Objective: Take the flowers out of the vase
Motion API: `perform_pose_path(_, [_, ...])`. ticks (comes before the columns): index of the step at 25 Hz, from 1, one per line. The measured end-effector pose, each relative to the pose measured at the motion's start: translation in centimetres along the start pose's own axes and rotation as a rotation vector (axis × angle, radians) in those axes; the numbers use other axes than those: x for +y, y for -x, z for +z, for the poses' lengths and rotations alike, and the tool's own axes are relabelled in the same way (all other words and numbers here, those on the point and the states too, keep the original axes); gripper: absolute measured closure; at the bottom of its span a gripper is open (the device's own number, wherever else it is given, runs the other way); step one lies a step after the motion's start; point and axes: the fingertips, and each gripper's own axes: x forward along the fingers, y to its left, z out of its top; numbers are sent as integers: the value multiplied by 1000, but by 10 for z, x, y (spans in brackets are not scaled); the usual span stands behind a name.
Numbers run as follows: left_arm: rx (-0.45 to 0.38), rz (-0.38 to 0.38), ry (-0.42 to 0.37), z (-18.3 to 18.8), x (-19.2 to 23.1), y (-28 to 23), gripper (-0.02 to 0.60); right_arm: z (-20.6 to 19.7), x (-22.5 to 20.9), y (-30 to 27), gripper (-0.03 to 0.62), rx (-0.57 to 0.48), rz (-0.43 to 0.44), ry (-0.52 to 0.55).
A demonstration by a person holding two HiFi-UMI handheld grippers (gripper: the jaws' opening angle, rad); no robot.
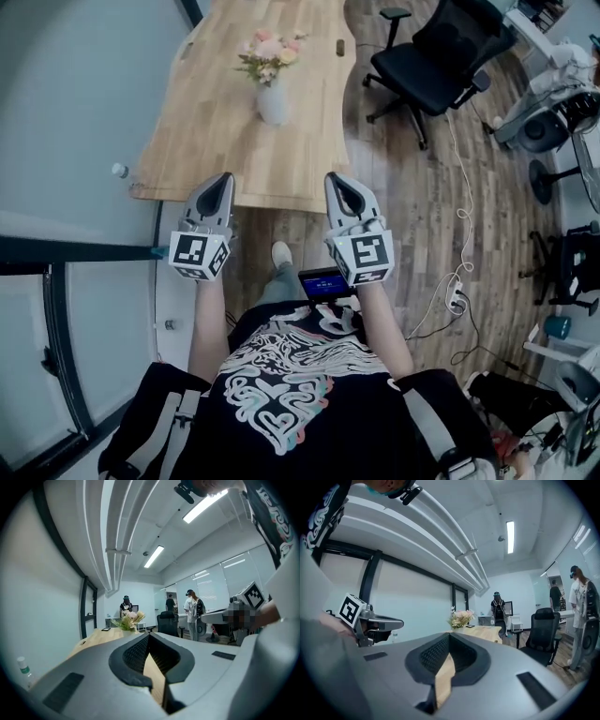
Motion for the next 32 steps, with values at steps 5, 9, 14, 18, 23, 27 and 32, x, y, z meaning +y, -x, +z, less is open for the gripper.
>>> perform_pose_path(5, [3,-11,7,-5,36,-35,581,0,-10,-50,589,-5,-13,3])
perform_pose_path(9, [9,-24,14,-7,66,-63,581,2,-16,-87,589,11,-20,1])
perform_pose_path(14, [8,-56,5,-6,93,-94,581,-3,-20,-120,589,45,-25,8])
perform_pose_path(18, [5,-70,-7,-4,110,-110,581,-4,-27,-141,589,28,-43,-3])
perform_pose_path(23, [9,-74,-1,-7,122,-122,581,-9,-27,-153,588,46,-43,0])
perform_pose_path(27, [0,-91,-6,-4,122,-135,581,-7,-30,-158,588,54,-43,14])
perform_pose_path(32, [13,-91,-11,-13,121,-150,581,-15,-37,-170,588,63,-29,29])
